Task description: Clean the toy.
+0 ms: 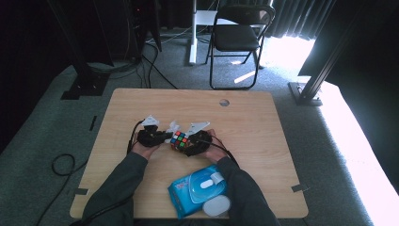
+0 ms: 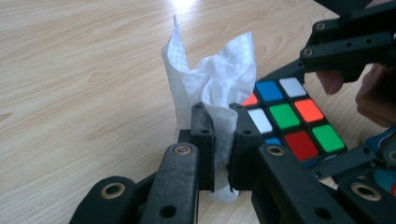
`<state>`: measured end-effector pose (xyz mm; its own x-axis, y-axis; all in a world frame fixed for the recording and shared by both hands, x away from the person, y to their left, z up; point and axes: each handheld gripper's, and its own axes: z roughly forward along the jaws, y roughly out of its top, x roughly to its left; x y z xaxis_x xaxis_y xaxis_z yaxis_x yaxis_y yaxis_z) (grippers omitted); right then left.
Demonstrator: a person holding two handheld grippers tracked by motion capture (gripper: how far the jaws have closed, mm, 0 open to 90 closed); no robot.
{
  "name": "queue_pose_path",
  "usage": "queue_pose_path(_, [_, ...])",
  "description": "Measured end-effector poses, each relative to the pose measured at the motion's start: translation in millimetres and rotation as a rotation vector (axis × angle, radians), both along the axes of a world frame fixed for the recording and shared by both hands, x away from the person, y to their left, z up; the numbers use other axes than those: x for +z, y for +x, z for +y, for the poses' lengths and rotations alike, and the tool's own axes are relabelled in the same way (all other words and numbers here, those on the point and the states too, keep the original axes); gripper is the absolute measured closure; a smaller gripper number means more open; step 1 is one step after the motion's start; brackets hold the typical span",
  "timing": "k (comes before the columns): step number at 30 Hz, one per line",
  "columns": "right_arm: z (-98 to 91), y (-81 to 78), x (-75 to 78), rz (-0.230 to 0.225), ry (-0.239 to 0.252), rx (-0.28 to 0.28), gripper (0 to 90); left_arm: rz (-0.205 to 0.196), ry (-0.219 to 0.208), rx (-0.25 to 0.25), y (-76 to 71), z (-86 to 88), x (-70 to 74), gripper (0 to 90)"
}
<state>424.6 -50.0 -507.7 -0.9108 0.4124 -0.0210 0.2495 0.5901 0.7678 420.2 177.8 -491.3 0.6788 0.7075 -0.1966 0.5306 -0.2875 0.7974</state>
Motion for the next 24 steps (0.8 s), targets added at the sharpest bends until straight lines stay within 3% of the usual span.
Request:
queue_pose_path(5, [0.8,-0.6,-0.2,0.001,-0.004,0.010,34.2,-0.011,-0.036,0.002,0.0,-1.0,4.3,83.3])
queue_pose_path(13, [2.6,-2.7,0.4,-0.022,-0.014,0.033,34.2,-0.008,-0.007,0.020,5.3,-5.8,6.4,83.2])
queue_pose_path(21, [0.8,-2.8,1.1,-0.031,-0.009,0.015,34.2,0.023,-0.004,0.023,6.2,-6.3,-3.5,83.2])
queue_pose_path(24, [0.7,-2.9,0.9,-0.031,-0.013,0.009,34.2,0.026,-0.021,0.025,2.8,-5.2,-4.6,83.4])
